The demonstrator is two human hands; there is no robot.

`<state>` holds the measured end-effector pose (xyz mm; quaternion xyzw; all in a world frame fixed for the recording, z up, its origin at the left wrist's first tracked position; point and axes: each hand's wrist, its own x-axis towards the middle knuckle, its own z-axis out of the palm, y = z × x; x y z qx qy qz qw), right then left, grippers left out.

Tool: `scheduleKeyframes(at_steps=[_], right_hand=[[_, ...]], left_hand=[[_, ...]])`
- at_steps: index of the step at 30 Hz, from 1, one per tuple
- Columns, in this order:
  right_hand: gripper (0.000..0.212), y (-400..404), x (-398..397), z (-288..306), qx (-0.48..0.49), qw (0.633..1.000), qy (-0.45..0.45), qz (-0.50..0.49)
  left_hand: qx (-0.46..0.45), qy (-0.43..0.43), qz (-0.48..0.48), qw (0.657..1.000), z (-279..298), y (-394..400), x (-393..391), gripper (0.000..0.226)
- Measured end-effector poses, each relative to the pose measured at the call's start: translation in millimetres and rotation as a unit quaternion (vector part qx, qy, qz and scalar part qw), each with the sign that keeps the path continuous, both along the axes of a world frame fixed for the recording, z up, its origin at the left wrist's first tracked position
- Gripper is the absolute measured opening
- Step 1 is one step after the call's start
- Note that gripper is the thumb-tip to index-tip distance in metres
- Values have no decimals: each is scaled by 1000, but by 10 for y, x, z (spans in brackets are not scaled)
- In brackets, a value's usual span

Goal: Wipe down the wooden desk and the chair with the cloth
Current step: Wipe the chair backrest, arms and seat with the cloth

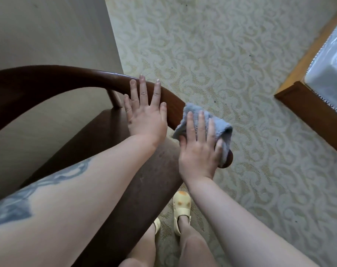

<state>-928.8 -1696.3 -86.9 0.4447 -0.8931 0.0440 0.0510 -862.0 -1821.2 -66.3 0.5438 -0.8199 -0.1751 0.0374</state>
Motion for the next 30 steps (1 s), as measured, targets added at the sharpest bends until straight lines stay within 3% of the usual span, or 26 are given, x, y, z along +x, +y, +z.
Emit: scheduleKeyframes(at_steps=[4, 6, 8, 10, 15, 20, 25, 28, 30], right_hand=[[76, -336, -269, 61, 37, 981, 18, 187], [96, -160, -383, 82, 41, 982, 7, 186], [103, 104, -332, 84, 34, 991, 7, 127], [100, 253, -133, 21, 42, 994, 24, 102], [76, -264, -155, -11, 24, 961, 32, 275], [84, 387, -315, 172, 57, 981, -2, 185], [77, 190, -502, 207, 120, 909, -16, 398], [85, 113, -833, 299, 116, 916, -68, 378], [76, 361, -885, 340, 104, 914, -84, 382]], left_hand=[[-12, 3, 3, 1000, -30, 5, 16, 56], [-10, 6, 0, 1000, -36, 14, 34, 57], [-3, 6, 9, 1000, -21, 17, 29, 57], [-1, -1, 16, 1000, 2, 28, 4, 57], [6, 18, 22, 1000, 45, -33, 32, 59], [2, -9, 43, 999, 67, 94, -55, 57], [7, -23, 99, 995, 62, 139, -194, 60], [9, -25, 110, 994, 99, 158, -221, 60], [14, -17, 125, 992, 124, 207, -250, 60]])
